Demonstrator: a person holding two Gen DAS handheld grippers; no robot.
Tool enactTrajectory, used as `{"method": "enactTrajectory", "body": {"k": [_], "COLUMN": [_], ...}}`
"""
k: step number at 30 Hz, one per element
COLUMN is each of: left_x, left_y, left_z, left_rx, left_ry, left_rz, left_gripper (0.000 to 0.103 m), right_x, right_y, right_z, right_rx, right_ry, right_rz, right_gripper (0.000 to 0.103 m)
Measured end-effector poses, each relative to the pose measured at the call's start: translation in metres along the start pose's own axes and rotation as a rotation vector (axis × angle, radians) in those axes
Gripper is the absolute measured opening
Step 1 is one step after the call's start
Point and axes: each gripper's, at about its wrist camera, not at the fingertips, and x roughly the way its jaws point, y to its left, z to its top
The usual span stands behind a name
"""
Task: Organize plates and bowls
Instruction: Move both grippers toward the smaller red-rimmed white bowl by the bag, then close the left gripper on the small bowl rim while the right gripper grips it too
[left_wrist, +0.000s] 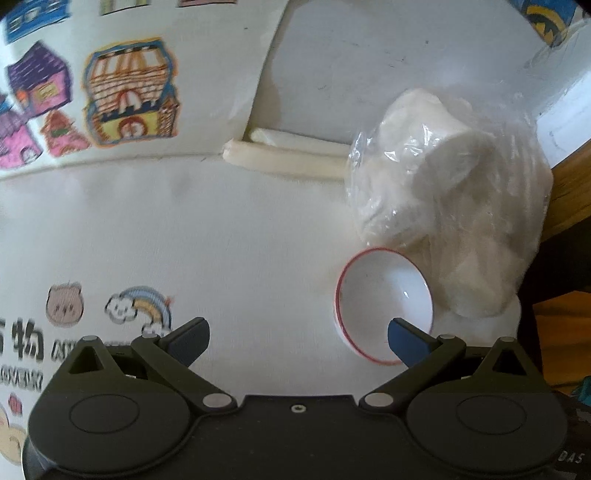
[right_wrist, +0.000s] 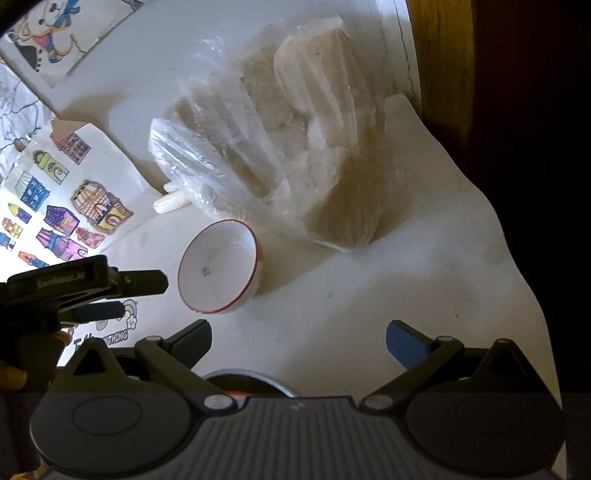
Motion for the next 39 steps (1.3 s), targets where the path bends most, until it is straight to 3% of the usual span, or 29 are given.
{"method": "enactTrajectory", "body": {"k": [15, 32, 35, 39], "left_x": [0.04, 0.055, 0.054, 0.054], "left_y": [-0.017, -0.044, -0.044, -0.044], "left_z": [0.027, 0.032, 0.03, 0.029], "left_rx": [0.158, 0.229, 0.223, 0.206], "left_ry": [0.048, 0.086, 0.083, 0.084], "left_rz": [0.055, 0.099, 0.095, 0.066], "left_gripper": [0.102, 0.101, 0.095, 0.078], "right_x": [0.033, 0.056, 0.061, 0.065], "right_y": [-0.004, 0.009, 0.013, 0.015], "right_z": [0.017, 0.028, 0.029, 0.032], "right_rx": [0.038, 0.045, 0.041, 0.041], "right_ry": [0.013, 0.029, 0.039, 0.045], "right_rz": [0.025, 0.041, 0.046, 0.059], "right_gripper": [0.102, 0.077, 0.07, 0.058]}}
